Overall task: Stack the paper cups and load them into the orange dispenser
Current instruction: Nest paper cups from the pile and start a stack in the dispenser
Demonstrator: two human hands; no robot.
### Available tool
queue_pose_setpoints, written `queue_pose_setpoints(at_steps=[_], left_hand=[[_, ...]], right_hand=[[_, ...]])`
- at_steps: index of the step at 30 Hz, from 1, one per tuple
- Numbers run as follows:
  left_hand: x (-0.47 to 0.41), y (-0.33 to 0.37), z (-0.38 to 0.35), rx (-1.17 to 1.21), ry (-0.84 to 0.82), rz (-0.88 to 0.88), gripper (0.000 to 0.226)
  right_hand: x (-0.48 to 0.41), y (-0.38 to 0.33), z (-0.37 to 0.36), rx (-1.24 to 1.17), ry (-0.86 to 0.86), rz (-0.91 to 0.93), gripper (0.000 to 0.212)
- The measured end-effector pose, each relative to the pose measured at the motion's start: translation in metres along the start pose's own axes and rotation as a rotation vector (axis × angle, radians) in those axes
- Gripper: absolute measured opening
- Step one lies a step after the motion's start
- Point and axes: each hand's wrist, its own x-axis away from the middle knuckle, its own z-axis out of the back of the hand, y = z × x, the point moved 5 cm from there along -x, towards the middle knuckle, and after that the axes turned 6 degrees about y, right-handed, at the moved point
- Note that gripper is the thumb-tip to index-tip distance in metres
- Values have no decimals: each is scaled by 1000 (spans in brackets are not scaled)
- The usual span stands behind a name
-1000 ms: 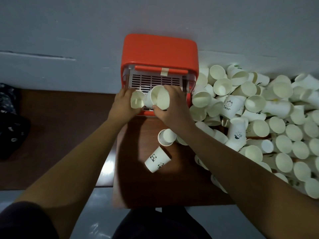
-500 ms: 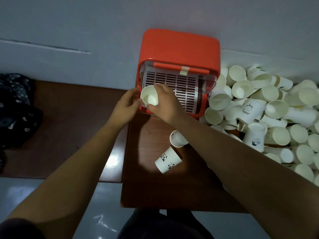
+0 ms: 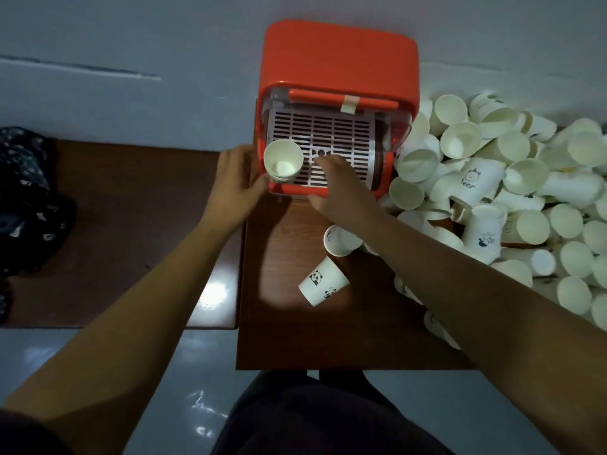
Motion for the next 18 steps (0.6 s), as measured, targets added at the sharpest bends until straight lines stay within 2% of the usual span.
queue_pose_setpoints(at_steps=[3, 6, 8, 11, 15, 18], left_hand=[[34, 5, -5, -16, -87, -31, 20], [72, 8, -38, 12, -333, -28, 17], [98, 10, -64, 30, -479, -11, 19], [124, -3, -104, -108, -560, 19, 47], [146, -22, -137, -290, -525, 70, 89], [151, -26, -142, -294, -480, 39, 87]], right_hand=[[42, 21, 12, 94, -70, 12, 68], [74, 43, 9, 186, -148, 42, 81], [85, 51, 5, 220, -153, 50, 82], [91, 54, -6, 298, -172, 91, 77], [85, 55, -22, 409, -185, 112, 65], [82, 55, -25, 459, -159, 114, 57]])
